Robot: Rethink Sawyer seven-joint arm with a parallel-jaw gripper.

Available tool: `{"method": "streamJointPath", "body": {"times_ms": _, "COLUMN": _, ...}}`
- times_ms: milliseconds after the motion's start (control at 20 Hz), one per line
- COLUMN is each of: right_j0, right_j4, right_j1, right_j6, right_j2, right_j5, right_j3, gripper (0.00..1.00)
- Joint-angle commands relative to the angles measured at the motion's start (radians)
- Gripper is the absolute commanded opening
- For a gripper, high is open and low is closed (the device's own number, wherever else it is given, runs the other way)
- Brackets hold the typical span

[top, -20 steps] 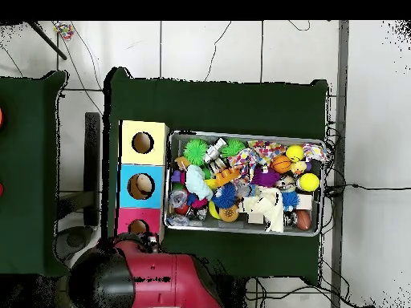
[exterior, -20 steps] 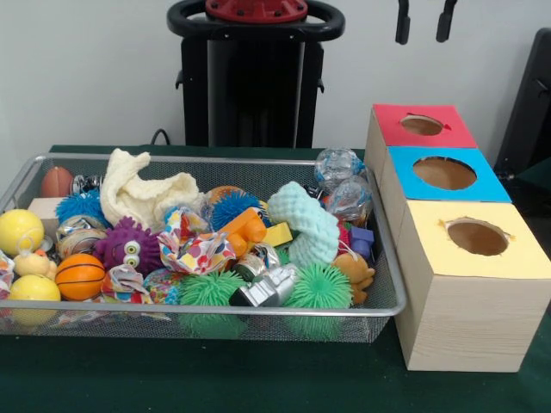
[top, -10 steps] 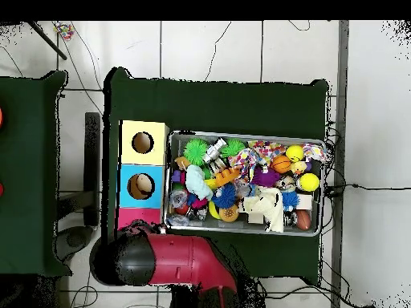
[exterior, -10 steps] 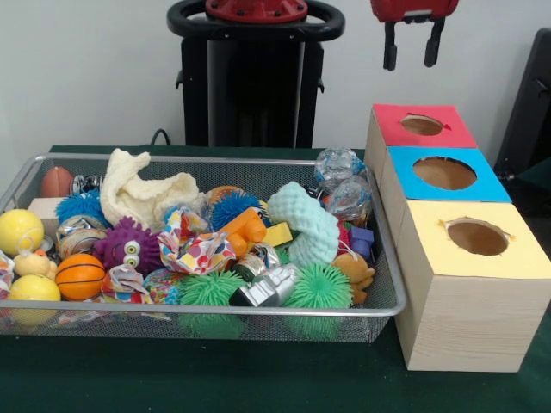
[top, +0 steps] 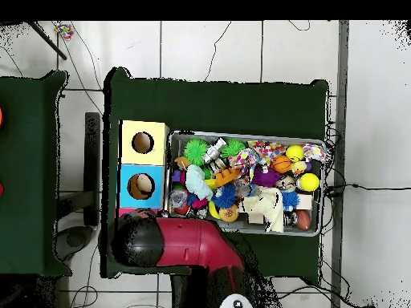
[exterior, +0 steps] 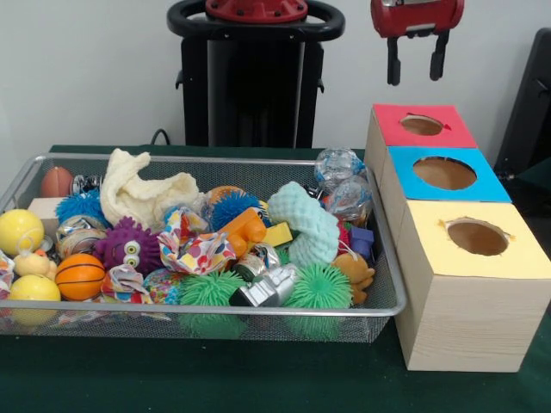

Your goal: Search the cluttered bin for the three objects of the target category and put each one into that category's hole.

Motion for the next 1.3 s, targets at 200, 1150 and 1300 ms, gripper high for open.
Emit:
{"method": "streamJointPath", "body": {"times_ms": 200, "right_j0": -0.127, "right_j4": -0.025, "right_j1": -0.066, "right_j6": -0.128, "right_j2": 0.134, "right_j5": 0.208, "right_j3": -0.061, "gripper": 1.0}}
{"method": "streamJointPath", "body": {"times_ms": 1150, "right_j0": -0.276, "right_j4": -0.057, "right_j1": -0.194, "right_j6": -0.22, "right_j2": 0.236, "right_j5": 0.113, "right_j3": 0.161, "gripper": 1.0}}
{"method": "streamJointPath", "body": {"times_ms": 1300, "right_j0": -0.296, "right_j4": -0.051, "right_j1": -0.224, "right_j6": -0.247, "right_j2": 0.268, "right_j5": 0.097, "right_j3": 0.221, "gripper": 1.0}}
